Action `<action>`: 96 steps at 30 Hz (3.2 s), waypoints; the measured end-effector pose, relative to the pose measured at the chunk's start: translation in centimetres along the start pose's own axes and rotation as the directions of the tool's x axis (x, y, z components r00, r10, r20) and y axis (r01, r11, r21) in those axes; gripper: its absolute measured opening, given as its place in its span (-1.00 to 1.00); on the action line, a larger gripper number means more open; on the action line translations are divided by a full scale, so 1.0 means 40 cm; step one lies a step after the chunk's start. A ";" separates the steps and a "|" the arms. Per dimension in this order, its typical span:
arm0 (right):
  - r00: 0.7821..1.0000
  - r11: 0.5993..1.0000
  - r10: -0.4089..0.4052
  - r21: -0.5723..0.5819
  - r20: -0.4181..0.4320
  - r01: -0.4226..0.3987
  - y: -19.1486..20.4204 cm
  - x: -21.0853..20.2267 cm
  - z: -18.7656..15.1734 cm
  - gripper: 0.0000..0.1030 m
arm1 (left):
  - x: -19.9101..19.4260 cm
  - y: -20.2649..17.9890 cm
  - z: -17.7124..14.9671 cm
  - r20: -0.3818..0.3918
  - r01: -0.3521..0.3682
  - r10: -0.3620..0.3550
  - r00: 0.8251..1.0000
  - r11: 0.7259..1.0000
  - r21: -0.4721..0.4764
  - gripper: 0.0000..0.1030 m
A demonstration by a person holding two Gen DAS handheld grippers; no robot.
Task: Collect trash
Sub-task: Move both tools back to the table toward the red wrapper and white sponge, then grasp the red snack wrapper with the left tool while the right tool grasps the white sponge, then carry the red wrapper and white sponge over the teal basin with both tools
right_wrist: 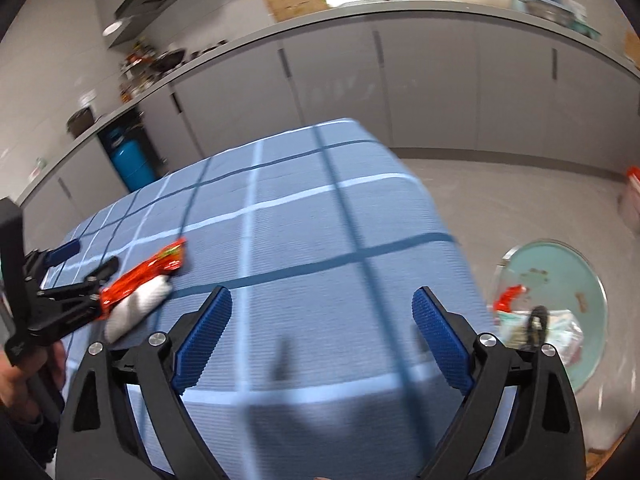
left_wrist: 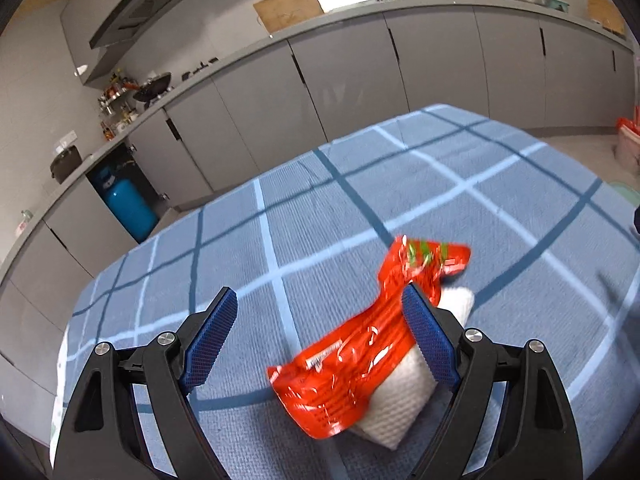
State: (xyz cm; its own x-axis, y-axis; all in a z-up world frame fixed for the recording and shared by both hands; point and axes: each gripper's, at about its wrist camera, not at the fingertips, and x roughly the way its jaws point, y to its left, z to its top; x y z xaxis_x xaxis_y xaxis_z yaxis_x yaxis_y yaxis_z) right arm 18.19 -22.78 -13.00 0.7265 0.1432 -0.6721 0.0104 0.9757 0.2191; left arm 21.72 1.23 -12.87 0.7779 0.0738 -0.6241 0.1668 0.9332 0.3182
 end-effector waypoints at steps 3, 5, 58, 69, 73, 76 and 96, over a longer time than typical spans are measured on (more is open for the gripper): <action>1.000 0.999 0.004 -0.037 -0.017 -0.005 0.050 0.012 0.003 0.79 | 0.030 0.002 -0.016 -0.048 0.060 -0.060 0.997 0.998 -0.010 0.62; 1.000 0.999 0.002 -0.053 -0.024 -0.003 0.072 0.020 0.001 0.81 | 0.045 0.007 -0.025 -0.064 0.085 -0.087 0.994 0.996 -0.025 0.62; 0.962 0.951 0.092 -0.262 -0.256 -0.161 0.540 0.306 -0.022 0.15 | 0.075 0.308 -0.162 -0.173 -0.110 0.066 0.983 0.960 -0.259 -0.61; 0.971 0.933 0.092 -0.323 -0.222 -0.162 0.518 0.281 -0.033 -0.39 | 0.106 0.308 -0.176 -0.196 -0.069 0.009 0.980 0.950 -0.304 -0.28; 0.973 0.930 0.117 -0.321 -0.199 -0.177 0.510 0.263 -0.027 -0.41 | 0.098 0.305 -0.167 -0.186 -0.075 0.019 0.982 0.951 -0.299 -0.57; 0.975 0.931 0.132 -0.316 -0.181 -0.185 0.501 0.245 -0.017 -0.43 | 0.090 0.308 -0.165 -0.186 -0.072 0.015 0.982 0.949 -0.308 -0.60; 0.991 0.967 0.126 -0.218 -0.054 -0.135 0.286 0.094 0.041 -0.44 | -0.018 0.136 -0.007 -0.053 0.003 -0.014 0.999 0.979 -0.204 -0.61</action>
State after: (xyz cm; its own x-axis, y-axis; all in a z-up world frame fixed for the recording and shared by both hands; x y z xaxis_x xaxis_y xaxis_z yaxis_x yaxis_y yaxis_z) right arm 22.16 -11.34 -11.88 0.6839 0.2740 -0.6762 -0.2376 0.9599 0.1486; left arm 21.89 6.35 -10.87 0.7425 0.0796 -0.6651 0.0418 0.9855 0.1645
